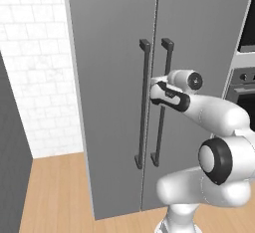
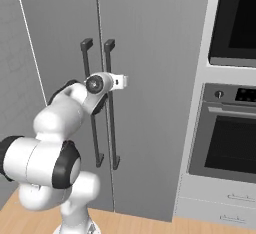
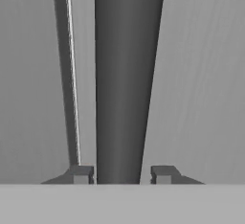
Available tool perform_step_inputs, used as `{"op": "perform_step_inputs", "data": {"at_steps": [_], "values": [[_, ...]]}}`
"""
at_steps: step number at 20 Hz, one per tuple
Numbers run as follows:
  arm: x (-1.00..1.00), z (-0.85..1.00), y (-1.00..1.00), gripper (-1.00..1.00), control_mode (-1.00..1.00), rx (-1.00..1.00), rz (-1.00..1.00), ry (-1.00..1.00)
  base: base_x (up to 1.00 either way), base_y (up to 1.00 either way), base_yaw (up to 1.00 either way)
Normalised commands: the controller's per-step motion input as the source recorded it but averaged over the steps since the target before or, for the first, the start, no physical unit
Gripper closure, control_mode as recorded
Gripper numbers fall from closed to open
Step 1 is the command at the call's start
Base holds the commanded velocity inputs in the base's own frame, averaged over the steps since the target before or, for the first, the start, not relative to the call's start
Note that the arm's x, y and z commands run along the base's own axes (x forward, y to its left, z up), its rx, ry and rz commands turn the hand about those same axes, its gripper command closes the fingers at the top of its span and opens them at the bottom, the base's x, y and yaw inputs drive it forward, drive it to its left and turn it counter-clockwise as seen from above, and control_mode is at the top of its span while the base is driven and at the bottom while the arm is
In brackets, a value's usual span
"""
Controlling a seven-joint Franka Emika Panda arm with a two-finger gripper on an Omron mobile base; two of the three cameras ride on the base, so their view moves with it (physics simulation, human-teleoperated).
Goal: Take the strawberry from the fridge and place it on top of the pancake, located on the dining counter.
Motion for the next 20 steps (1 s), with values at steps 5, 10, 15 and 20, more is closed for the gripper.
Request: {"op": "perform_step_inputs", "data": {"at_steps": [5, 10, 15, 20], "values": [[-0.41, 0.00, -0.17, 1.00, -1.00, 0.00, -0.04, 0.13, 0.00, 0.00, 0.00], [-0.82, 0.00, -0.61, 1.00, -1.00, 0.01, -0.04, 0.16, 0.00, 0.00, 0.00], [-0.99, 0.00, -0.83, 1.00, -1.00, 0.07, 0.00, 0.02, 0.00, 0.00, 0.00], [-1.00, 0.00, -1.00, 1.00, -1.00, 0.08, 0.01, -0.01, 0.00, 0.00, 0.00]]}}
